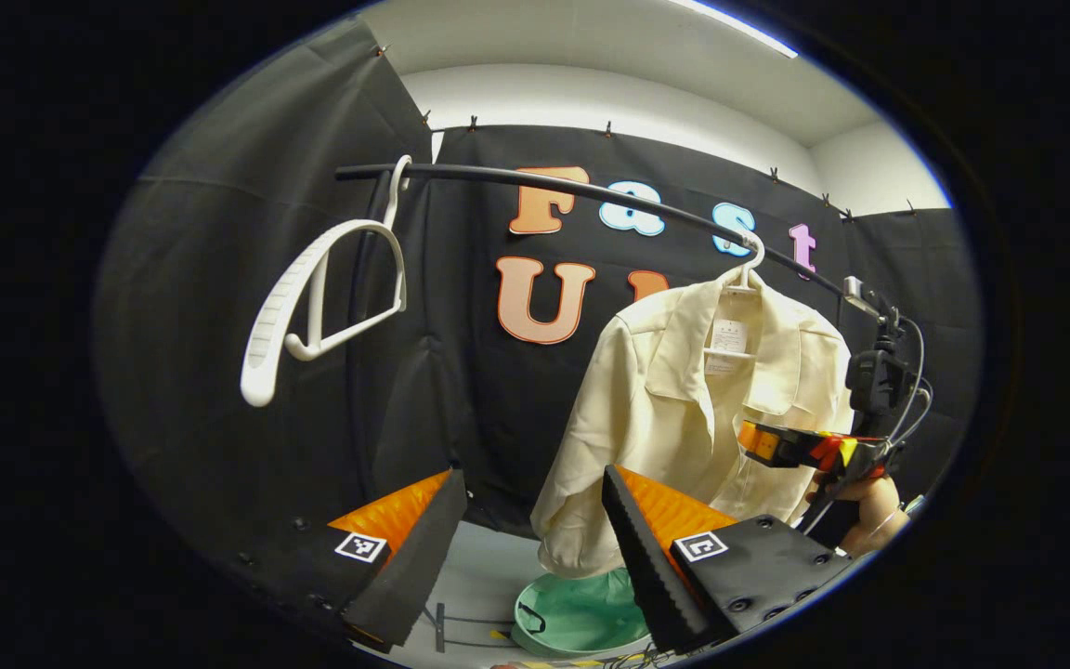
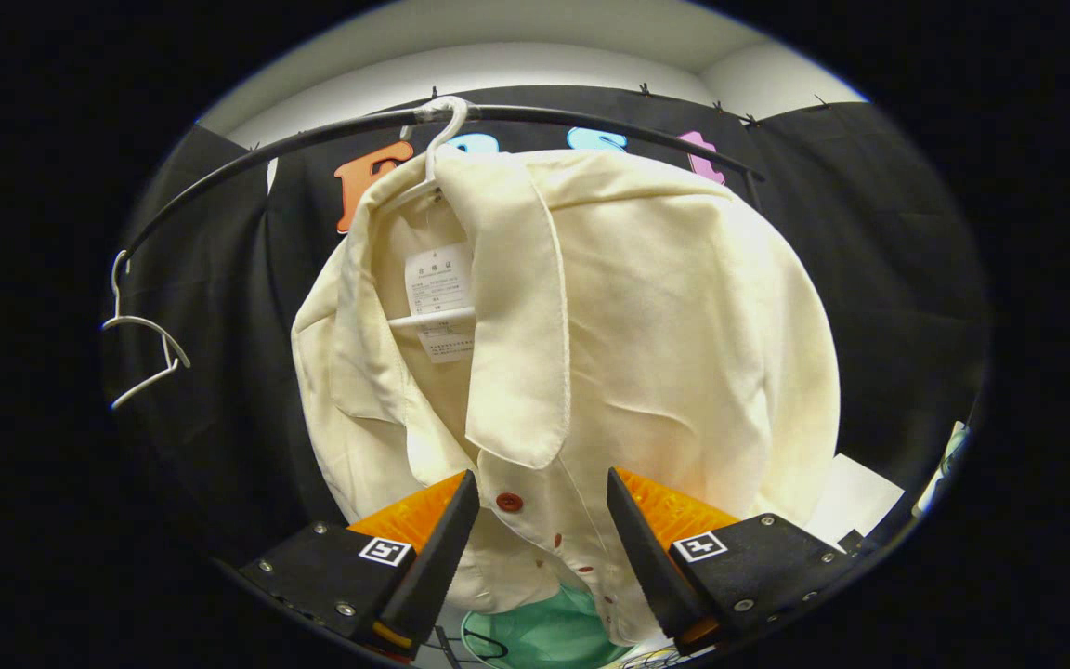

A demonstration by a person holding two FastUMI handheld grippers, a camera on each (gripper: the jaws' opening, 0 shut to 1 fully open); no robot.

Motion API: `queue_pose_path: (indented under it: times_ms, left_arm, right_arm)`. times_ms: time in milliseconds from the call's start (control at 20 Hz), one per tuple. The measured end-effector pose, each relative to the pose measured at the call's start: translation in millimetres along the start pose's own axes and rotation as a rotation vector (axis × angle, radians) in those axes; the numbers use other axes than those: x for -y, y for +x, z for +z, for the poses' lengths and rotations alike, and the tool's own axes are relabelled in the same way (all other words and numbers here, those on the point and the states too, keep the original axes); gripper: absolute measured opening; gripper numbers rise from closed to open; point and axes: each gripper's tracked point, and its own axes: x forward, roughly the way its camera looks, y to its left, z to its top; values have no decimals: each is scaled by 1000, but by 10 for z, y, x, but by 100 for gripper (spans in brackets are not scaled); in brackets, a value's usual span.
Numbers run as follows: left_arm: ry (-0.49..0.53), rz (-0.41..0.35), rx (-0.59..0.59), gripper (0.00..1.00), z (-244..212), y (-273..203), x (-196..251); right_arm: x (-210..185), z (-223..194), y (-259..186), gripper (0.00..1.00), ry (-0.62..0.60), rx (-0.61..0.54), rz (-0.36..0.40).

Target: Grasp the clothes on the hanger with both hands and then place them into the laundry hamper below.

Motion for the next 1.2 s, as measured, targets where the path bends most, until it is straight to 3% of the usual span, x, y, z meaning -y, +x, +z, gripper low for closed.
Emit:
queue_pose_path:
  times_ms: [250,350,400,550,600,800,1050,1200]
  left_arm:
    - [6,-6,-20,100,-82,5,-9]
    - [1,-8,-27,97,-104,18,-18]
    - [-5,-12,-32,100,-118,34,-12]
    - [-8,-35,-37,94,-130,73,63]
    - [-6,-45,-36,100,-118,95,101]
    - [-11,-104,-35,100,-79,236,369]
    - [-4,-189,-8,94,58,525,841]
    - [4,-227,2,97,83,705,1168]
  right_arm:
    - [-76,-65,206,76,-11,-18,-8]
    - [-31,-72,225,63,-8,-16,-28]
    - [10,-70,221,52,-4,-13,-40]
    - [87,-97,167,31,20,-30,-34]
    - [117,-110,135,20,28,-40,-33]
    - [277,-47,-38,5,38,-35,-45]
    - [431,56,-303,3,47,-16,-33]
    - [540,146,-437,2,49,-2,-17]
